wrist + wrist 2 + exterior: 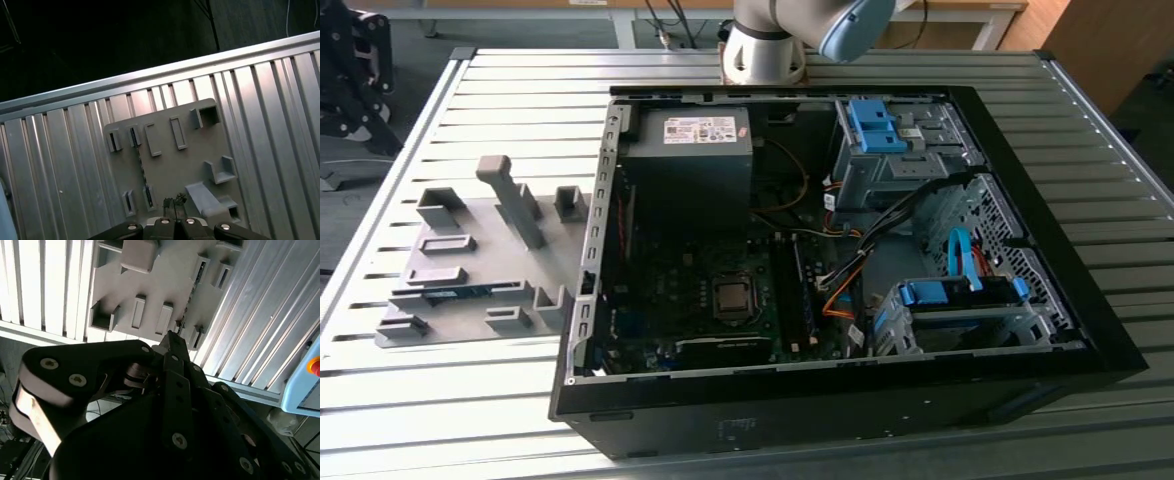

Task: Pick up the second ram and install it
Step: 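Pick up the second ram and move it above second insertion slot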

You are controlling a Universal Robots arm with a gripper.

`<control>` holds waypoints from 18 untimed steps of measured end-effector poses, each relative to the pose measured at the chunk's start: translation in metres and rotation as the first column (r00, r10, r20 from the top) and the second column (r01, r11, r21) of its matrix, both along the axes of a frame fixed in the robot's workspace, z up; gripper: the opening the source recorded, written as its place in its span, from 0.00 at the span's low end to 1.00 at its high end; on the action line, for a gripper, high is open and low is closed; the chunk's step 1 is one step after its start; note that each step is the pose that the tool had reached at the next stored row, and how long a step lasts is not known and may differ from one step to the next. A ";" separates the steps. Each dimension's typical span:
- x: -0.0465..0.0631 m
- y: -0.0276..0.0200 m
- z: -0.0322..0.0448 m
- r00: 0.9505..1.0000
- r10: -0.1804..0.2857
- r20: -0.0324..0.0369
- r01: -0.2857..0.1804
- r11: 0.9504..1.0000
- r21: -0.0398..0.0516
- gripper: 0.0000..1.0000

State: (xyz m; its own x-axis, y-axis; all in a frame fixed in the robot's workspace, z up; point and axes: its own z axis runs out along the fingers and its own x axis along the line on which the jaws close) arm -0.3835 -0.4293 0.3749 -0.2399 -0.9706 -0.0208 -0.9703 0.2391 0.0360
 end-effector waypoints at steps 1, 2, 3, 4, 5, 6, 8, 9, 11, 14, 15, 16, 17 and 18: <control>0.000 -0.0008 -0.0008 1.000 0.002 0.000 -0.002 1.000 0.000 0.11; 0.000 -0.0015 -0.0018 1.000 0.005 0.000 -0.005 1.000 0.000 0.11; 0.000 -0.0017 -0.0027 1.000 0.015 0.000 -0.015 1.000 0.000 0.11; 0.000 -0.0018 -0.0036 1.000 0.028 0.000 -0.028 1.000 0.000 0.11; 0.000 -0.0018 -0.0048 0.999 0.045 0.000 -0.045 0.999 0.000 0.11; 0.000 -0.0018 -0.0059 0.998 0.062 0.000 -0.062 0.998 0.000 0.11; 0.000 -0.0018 -0.0079 0.996 0.093 0.000 -0.093 0.996 0.000 0.11; 0.000 -0.0021 -0.0088 0.995 0.101 0.000 -0.101 0.995 0.000 0.11; 0.000 -0.0032 -0.0100 0.994 0.114 0.000 -0.114 0.994 0.000 0.11; 0.000 -0.0042 -0.0111 0.992 0.129 0.001 -0.129 0.992 0.000 0.11; 0.000 -0.0042 -0.0111 0.992 0.129 0.001 -0.129 0.992 0.000 0.11; 0.000 -0.0042 -0.0111 0.992 0.129 0.001 -0.129 0.992 0.000 0.11; 0.000 -0.0042 -0.0111 0.992 0.130 0.001 -0.130 0.992 0.000 0.11; 0.000 -0.0042 -0.0111 0.992 0.130 0.001 -0.130 0.992 0.000 0.11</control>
